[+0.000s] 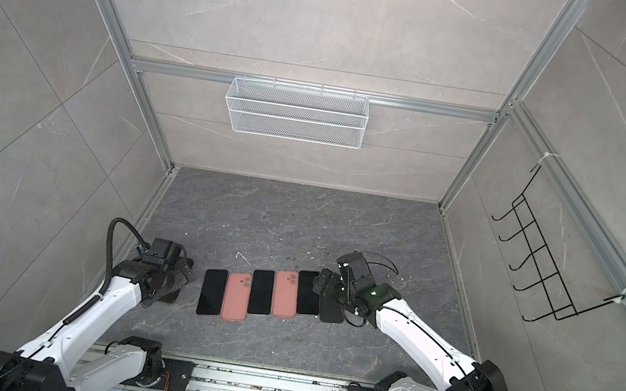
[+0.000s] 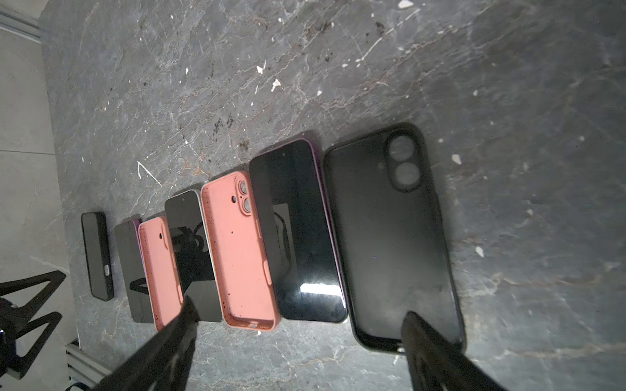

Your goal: Take the phone out of the phone case

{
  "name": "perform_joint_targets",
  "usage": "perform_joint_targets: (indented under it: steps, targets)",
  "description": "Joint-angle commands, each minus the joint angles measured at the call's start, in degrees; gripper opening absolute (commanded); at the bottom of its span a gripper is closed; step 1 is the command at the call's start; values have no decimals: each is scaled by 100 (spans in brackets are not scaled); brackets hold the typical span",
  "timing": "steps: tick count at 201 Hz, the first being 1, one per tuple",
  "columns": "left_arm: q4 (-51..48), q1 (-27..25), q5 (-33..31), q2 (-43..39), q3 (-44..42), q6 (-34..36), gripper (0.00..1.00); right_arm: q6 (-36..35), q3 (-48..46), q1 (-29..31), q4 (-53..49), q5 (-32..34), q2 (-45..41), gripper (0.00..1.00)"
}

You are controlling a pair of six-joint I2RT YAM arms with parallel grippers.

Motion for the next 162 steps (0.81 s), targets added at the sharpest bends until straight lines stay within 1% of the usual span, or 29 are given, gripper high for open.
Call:
perform_joint_targets:
  steps: [1,26,42,64,98,127,146,162]
  targets:
    - [-102,79,96,18,73,-97,100,-171,226,4,258,-192,124,95]
    - [-63,73,203,262,-102,-196,100,-178,296,6,384,-295,248,94]
    - [300,77,259,210,-387,-274,100,-160,307,4,468,-387,281,93]
    - [851,75,620,164,-720,-362,100,-182,347,6,453,-421,284,93]
    - [1128,72,778,241,-798,-365,100,-187,317,5,431,-381,183,92]
    - [1724,80,1033,319,-932,-370,100,-160,262,3,483,-388,171,92]
    - [2097,81,1129,494,-976,-363,100,-152,246,6,479,-404,171,91]
    - [2187,89,1147,703,-897,-356,100,-169,239,8,423,-376,128,91]
